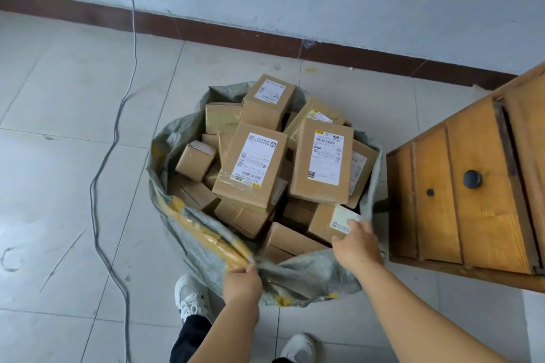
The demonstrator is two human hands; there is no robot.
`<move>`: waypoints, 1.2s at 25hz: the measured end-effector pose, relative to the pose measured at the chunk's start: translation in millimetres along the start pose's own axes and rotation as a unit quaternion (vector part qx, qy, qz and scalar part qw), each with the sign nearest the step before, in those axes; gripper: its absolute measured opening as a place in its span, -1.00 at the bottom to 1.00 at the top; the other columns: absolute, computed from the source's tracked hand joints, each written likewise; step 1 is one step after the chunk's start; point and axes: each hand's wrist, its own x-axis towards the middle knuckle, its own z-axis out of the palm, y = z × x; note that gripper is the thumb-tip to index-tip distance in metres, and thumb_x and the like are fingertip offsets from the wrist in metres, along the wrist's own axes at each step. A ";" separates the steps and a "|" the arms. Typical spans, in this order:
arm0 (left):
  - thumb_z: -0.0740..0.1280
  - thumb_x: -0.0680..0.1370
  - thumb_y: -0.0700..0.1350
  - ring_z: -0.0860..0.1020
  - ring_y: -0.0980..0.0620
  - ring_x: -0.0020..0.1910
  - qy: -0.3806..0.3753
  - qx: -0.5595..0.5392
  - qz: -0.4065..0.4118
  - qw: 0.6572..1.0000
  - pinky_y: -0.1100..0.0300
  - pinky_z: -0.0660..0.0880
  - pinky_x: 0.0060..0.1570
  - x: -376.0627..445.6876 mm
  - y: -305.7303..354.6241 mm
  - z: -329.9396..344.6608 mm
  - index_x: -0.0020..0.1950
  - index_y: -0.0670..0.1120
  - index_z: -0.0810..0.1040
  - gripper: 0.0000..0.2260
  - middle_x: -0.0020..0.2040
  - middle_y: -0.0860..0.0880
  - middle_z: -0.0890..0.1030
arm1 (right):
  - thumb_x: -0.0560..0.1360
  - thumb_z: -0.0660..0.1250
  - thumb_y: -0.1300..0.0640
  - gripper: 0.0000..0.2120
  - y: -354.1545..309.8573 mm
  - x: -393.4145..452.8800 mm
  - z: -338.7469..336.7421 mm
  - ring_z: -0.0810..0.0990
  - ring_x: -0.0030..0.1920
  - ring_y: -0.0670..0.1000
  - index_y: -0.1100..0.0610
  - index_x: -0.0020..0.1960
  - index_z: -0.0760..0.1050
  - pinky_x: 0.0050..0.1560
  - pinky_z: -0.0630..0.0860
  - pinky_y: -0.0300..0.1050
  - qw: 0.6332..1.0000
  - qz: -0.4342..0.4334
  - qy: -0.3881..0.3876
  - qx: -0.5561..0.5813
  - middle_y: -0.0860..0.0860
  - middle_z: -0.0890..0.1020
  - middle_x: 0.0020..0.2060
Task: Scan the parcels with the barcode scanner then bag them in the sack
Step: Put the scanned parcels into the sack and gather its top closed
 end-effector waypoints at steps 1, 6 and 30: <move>0.22 0.59 -0.12 0.36 0.00 -0.43 -0.021 0.004 -0.010 1.000 0.22 0.28 -0.45 -0.1 4.4 -2.9 0.19 -0.29 0.53 -0.72 -0.31 -0.13 0.51 | 0.56 0.19 0.03 -0.47 -11.2 -5.6 2.1 0.26 0.43 0.11 0.11 0.50 0.20 0.39 0.28 -0.02 1.000 -0.003 -0.010 0.011 0.04 0.20 0.48; 0.19 0.60 -0.10 0.44 0.01 -0.34 -0.059 0.014 0.039 0.997 0.20 0.36 -0.34 3.0 53.1 -32.4 0.23 -0.19 0.50 -0.73 -0.19 -0.06 0.55 | 0.59 0.19 0.05 -0.50 -84.9 -30.3 -4.1 0.27 0.45 0.06 0.12 0.50 0.23 0.39 0.26 -0.06 0.994 -0.022 -0.013 0.105 0.02 0.25 0.48; 0.26 0.59 -0.01 0.44 -0.17 0.33 0.002 0.281 0.297 0.913 0.00 0.38 0.24 213.1 431.6 -73.7 0.54 -0.10 0.16 -0.44 0.42 -0.15 0.41 | 0.61 0.17 0.17 -0.57 -345.7 216.7 -89.1 0.45 0.32 0.13 0.17 0.46 0.23 0.01 0.33 -0.19 0.987 -0.014 0.052 0.152 0.08 0.41 0.39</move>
